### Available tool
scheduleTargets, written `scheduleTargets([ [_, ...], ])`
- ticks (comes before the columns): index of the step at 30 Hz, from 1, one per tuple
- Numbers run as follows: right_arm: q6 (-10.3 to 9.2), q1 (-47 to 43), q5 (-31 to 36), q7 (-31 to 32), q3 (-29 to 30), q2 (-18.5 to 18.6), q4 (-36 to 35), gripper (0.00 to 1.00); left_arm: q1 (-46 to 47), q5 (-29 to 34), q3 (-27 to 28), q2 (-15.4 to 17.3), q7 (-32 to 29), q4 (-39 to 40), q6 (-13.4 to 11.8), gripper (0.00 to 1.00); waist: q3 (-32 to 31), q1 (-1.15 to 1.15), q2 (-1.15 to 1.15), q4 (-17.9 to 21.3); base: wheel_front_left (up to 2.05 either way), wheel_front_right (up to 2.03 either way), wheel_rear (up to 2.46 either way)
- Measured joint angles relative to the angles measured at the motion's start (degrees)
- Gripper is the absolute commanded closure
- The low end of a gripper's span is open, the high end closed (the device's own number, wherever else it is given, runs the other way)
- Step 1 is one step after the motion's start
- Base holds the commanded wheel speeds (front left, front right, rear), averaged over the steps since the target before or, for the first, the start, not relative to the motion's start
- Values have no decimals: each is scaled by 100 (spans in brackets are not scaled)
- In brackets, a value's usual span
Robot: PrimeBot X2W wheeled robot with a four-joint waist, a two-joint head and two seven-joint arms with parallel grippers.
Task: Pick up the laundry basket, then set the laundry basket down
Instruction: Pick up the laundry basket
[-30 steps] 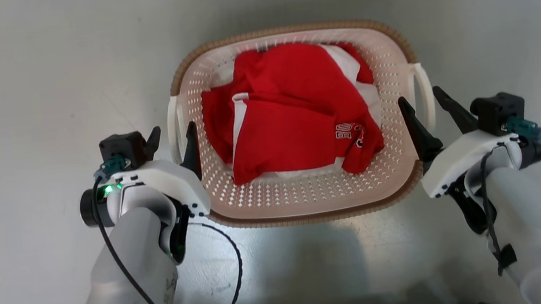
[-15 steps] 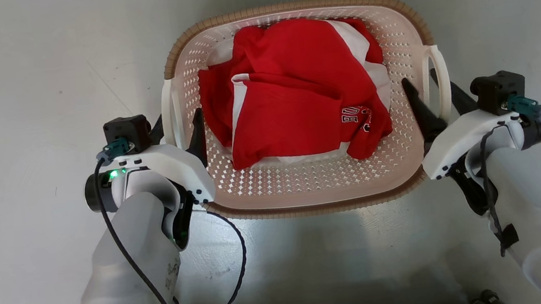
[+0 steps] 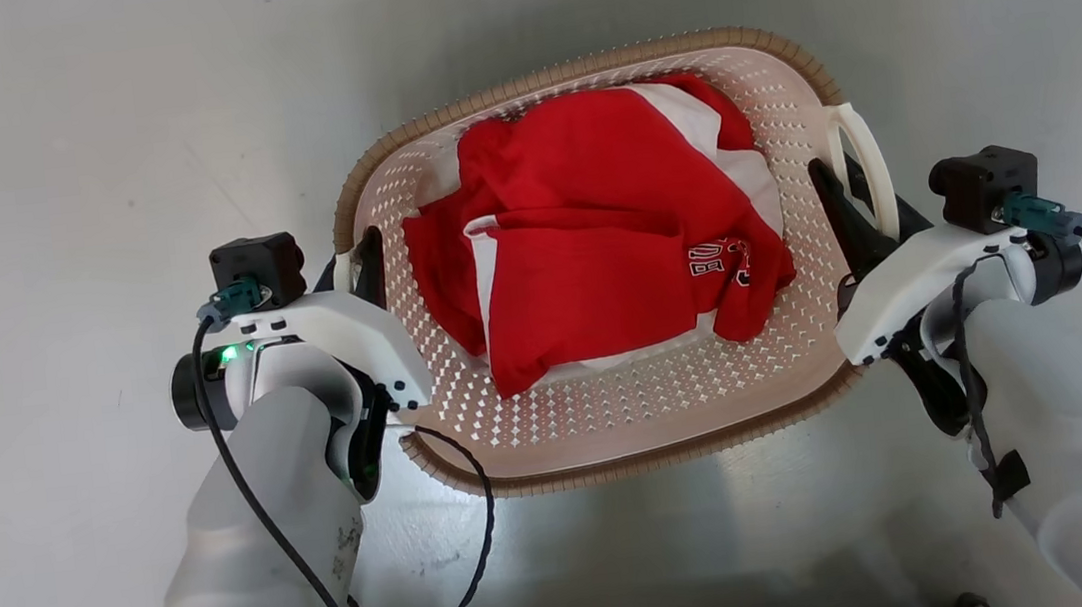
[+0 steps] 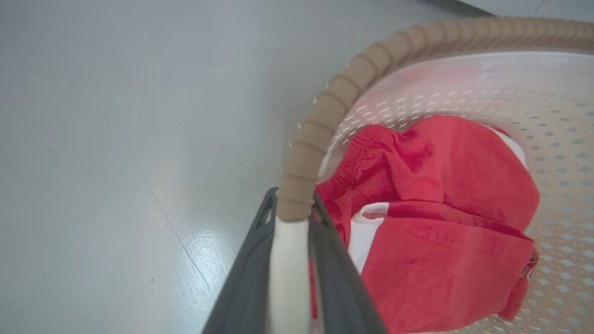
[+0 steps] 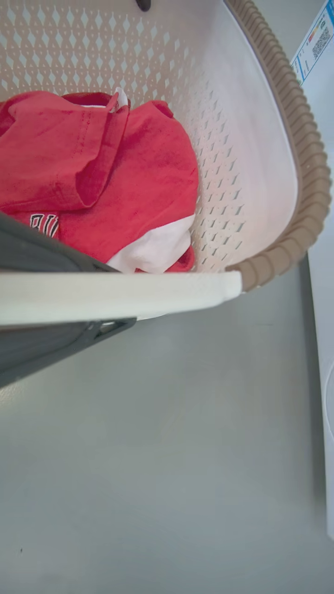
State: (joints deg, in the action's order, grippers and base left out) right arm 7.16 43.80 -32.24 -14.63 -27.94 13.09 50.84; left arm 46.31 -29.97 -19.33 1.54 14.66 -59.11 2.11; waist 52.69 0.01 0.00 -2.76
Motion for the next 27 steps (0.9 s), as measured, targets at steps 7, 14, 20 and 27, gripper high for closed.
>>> scheduleTargets([
  [7,-1,-12,-245,0,-19,-63,59,100,-2,0,60,4,-1,-77,49,100,-356,0,0,79,0,0,0],
  [14,-1,-81,-447,1,-135,-205,315,100,-90,-2,112,7,0,-341,145,100,-950,0,0,180,0,0,0],
  [20,0,-282,-823,2,-552,-402,875,100,-255,-212,-85,-13,-4,-1015,374,100,-1681,0,0,308,0,0,0],
  [27,7,-336,-1313,187,-1002,-541,1333,100,-389,-456,-338,-14,-318,-1325,453,100,-2509,0,0,443,0,0,0],
])
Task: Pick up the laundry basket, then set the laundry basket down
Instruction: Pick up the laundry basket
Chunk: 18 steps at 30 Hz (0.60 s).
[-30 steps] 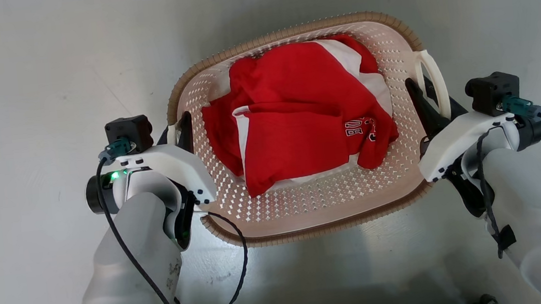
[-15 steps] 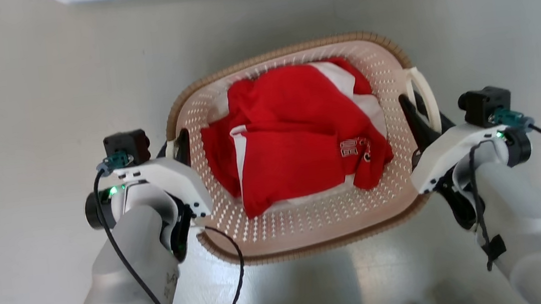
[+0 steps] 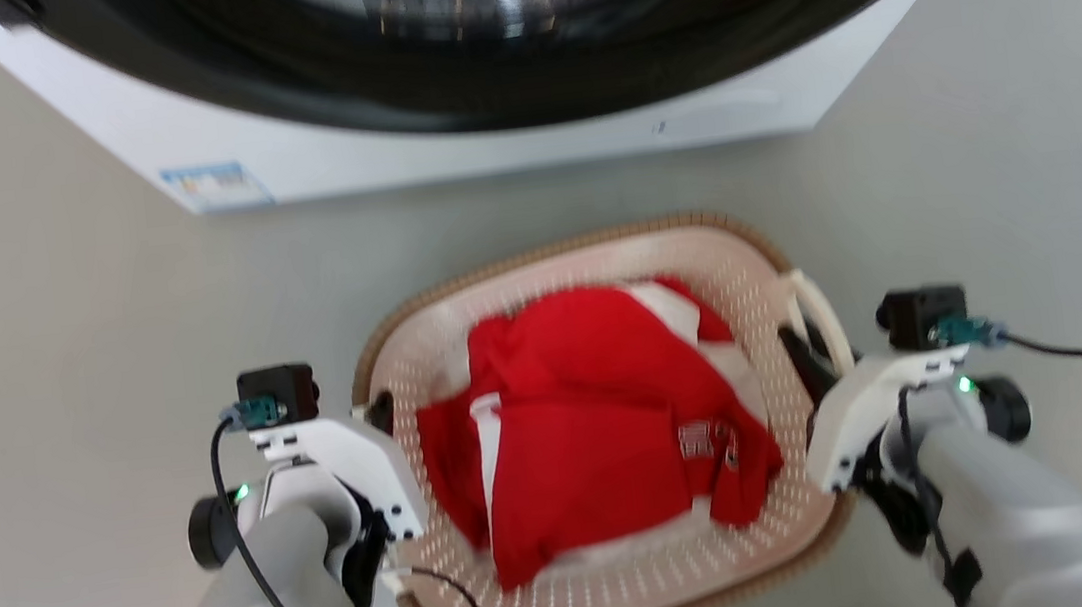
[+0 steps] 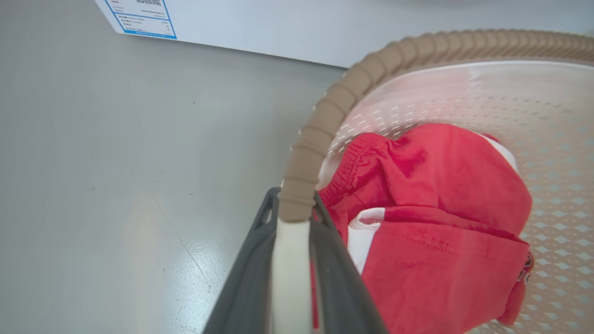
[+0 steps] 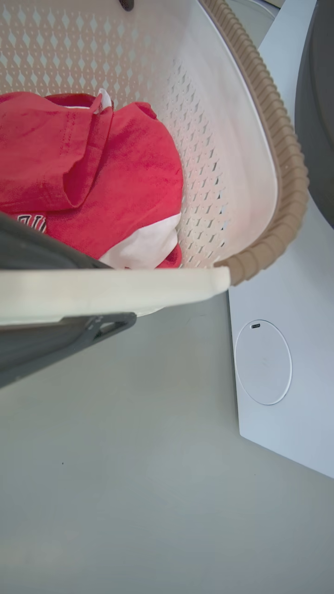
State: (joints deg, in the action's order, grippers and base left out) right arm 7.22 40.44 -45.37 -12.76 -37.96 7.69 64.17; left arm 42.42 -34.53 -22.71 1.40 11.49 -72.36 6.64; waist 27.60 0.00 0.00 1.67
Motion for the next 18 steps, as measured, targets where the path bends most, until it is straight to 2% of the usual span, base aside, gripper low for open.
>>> scheduleTargets([
  [11,0,-432,-666,701,-515,-109,285,100,-565,-261,-352,19,-637,-108,1,100,-1252,0,0,190,0,0,0],
  [18,0,-552,-964,1238,-775,-92,344,100,-819,-500,-717,44,-1161,-12,-2,100,-1809,0,0,224,0,0,0],
])
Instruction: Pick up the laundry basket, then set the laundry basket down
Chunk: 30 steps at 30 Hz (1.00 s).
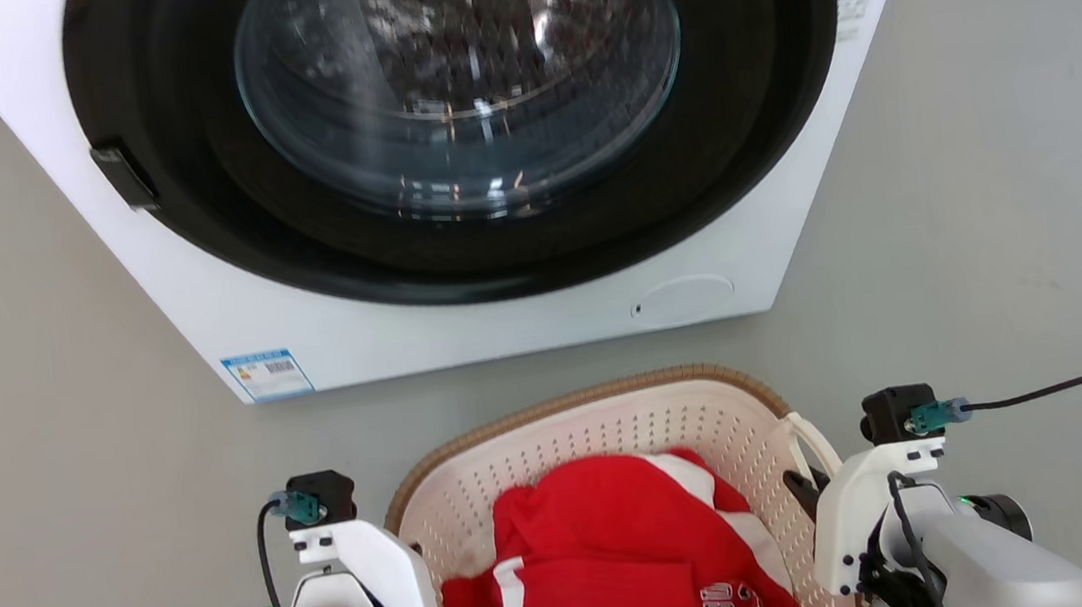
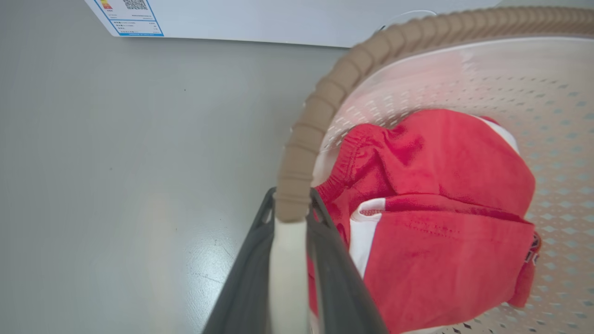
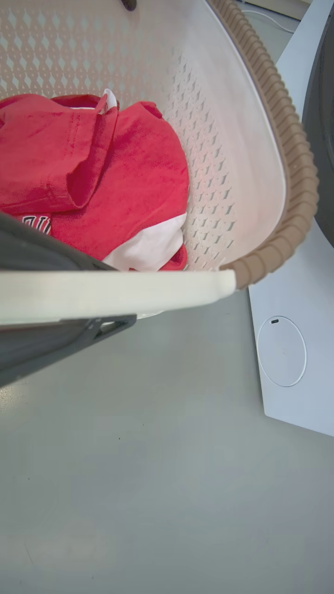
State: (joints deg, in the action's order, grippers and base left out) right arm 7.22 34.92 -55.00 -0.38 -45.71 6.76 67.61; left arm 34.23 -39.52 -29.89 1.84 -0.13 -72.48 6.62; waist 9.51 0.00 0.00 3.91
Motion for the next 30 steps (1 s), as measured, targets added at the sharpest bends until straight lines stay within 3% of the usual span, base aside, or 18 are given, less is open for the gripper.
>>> scheduleTargets([
  [13,0,-113,-416,621,-328,-20,97,100,-227,-423,-623,172,-553,257,-4,100,-462,0,0,33,0,0,0],
  [30,0,-194,-688,616,-654,-21,108,100,-311,-937,-1079,242,-622,224,-5,100,-444,0,0,97,0,0,0],
])
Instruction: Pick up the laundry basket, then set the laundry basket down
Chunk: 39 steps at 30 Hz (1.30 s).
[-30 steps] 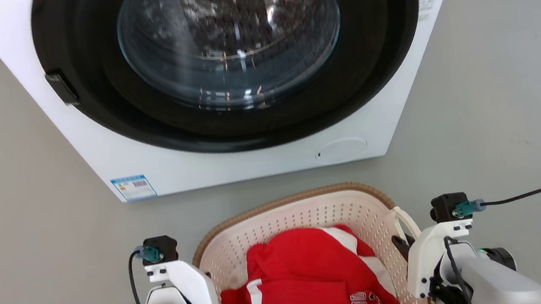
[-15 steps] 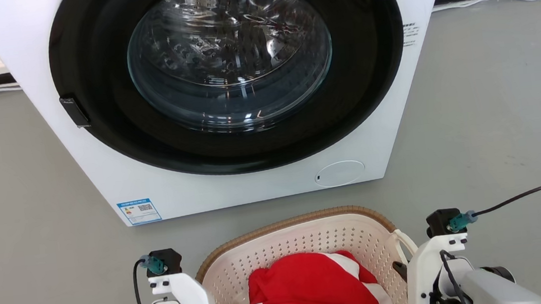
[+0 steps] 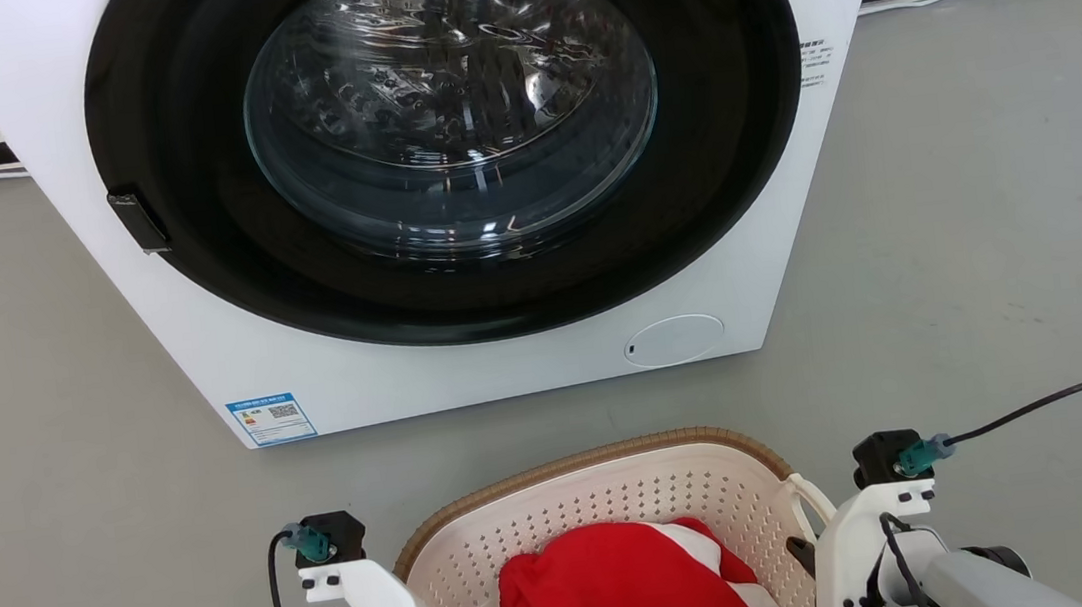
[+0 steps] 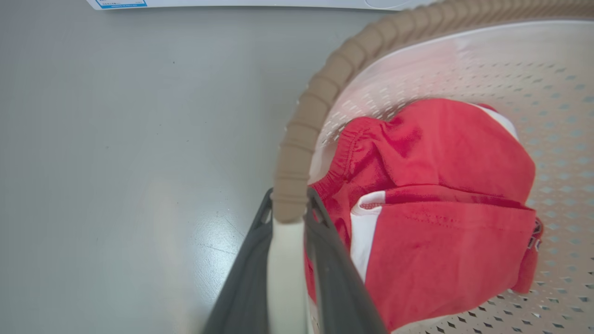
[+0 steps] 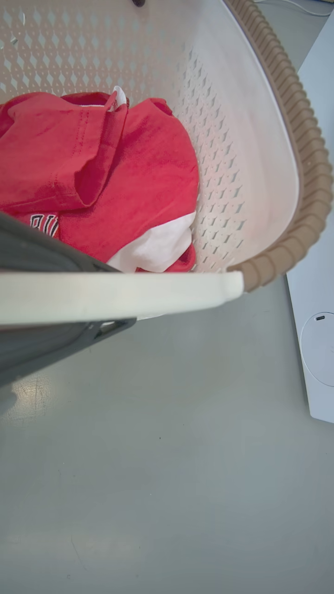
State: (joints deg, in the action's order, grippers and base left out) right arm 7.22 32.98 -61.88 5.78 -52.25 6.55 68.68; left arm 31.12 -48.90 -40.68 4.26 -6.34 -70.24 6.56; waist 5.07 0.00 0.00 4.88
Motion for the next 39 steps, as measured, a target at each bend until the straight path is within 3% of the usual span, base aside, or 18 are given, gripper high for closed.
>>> scheduleTargets([
  [39,-1,213,-472,-229,-587,67,-71,100,219,-515,-553,11,323,-204,0,100,328,0,0,36,0,0,0],
])
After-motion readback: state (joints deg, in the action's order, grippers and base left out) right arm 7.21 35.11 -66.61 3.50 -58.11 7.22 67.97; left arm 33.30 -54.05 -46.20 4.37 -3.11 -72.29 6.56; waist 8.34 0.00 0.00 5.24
